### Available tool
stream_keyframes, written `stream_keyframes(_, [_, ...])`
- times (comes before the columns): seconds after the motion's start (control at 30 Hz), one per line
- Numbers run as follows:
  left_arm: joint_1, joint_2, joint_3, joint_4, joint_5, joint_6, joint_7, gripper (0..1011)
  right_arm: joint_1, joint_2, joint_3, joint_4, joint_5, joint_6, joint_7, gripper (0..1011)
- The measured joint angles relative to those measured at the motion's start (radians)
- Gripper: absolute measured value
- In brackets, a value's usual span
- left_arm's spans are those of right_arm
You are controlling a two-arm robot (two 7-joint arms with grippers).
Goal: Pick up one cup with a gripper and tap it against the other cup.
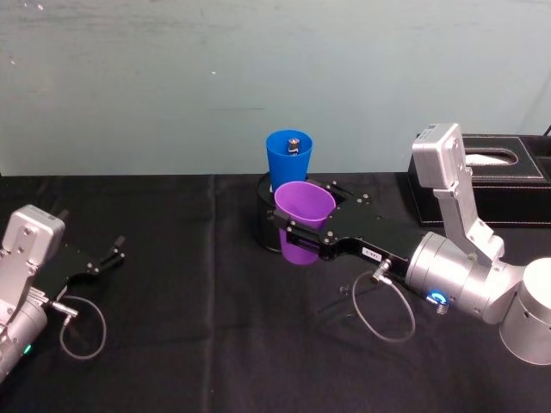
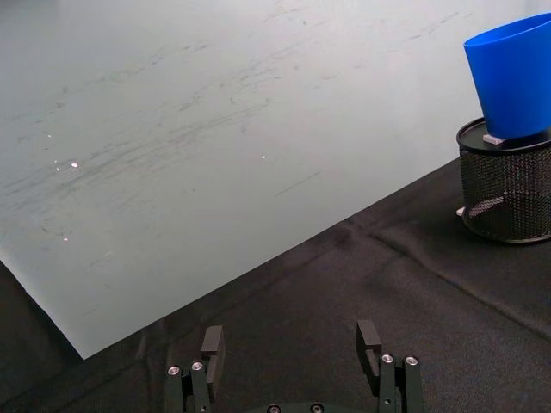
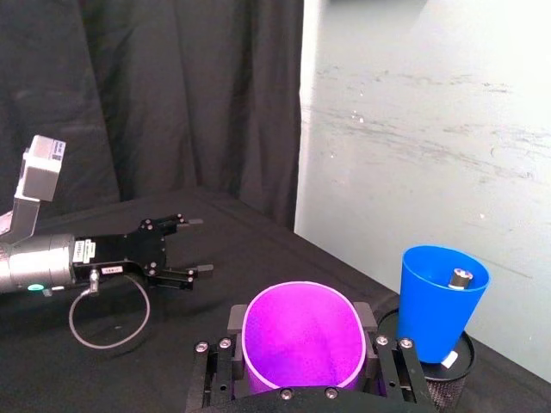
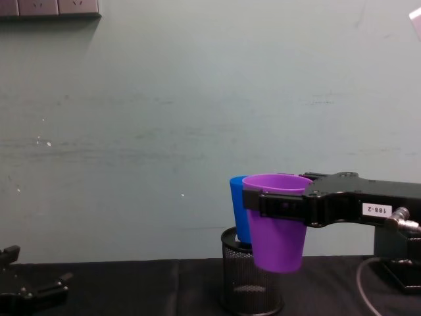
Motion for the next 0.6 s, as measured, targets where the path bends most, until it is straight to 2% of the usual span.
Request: stream_keyframes(0.6, [0.000, 0.000, 0.000, 0.000, 0.000, 0.000, 0.000, 1000, 0.000, 0.000, 0.000, 0.000, 0.000, 0.000, 0.000, 741])
